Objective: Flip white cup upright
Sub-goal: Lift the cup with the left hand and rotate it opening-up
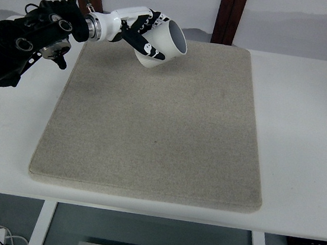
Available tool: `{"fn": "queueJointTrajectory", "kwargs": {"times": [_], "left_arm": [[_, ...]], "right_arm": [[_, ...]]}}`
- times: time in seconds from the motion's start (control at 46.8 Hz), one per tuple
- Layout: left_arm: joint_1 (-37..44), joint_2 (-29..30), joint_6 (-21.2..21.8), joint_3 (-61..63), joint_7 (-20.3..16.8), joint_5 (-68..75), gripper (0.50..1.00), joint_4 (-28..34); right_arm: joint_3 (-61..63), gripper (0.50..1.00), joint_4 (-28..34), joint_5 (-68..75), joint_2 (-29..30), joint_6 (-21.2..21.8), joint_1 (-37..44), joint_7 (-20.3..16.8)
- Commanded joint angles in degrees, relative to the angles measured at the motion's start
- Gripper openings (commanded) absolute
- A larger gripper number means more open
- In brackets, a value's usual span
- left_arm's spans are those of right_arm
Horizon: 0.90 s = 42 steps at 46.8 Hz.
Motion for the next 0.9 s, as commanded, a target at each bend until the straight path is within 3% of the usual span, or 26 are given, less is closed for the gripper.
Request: {"fn": "queueJointTrajectory", "kwargs": {"times": [0.0,0.513,0.877], "left_arm": [[1.0,0.3,-1.6,0.0,-2.9,-3.2,0.713,0.5],[6.3,1.5,-11.1,-0.2,-14.0,-20.8,0.713,9.3],[11.1,0.8,-13.1,-8.2,-17.5,-22.8,0.72,11.6]], "right_arm": [[0.0,0.952,0.0,0.0,0.0,0.0,0.0,0.0],[0.0,0.952,0.0,0.0,0.0,0.0,0.0,0.0],[0.0,0.952,0.0,0.0,0.0,0.0,0.0,0.0]]}}
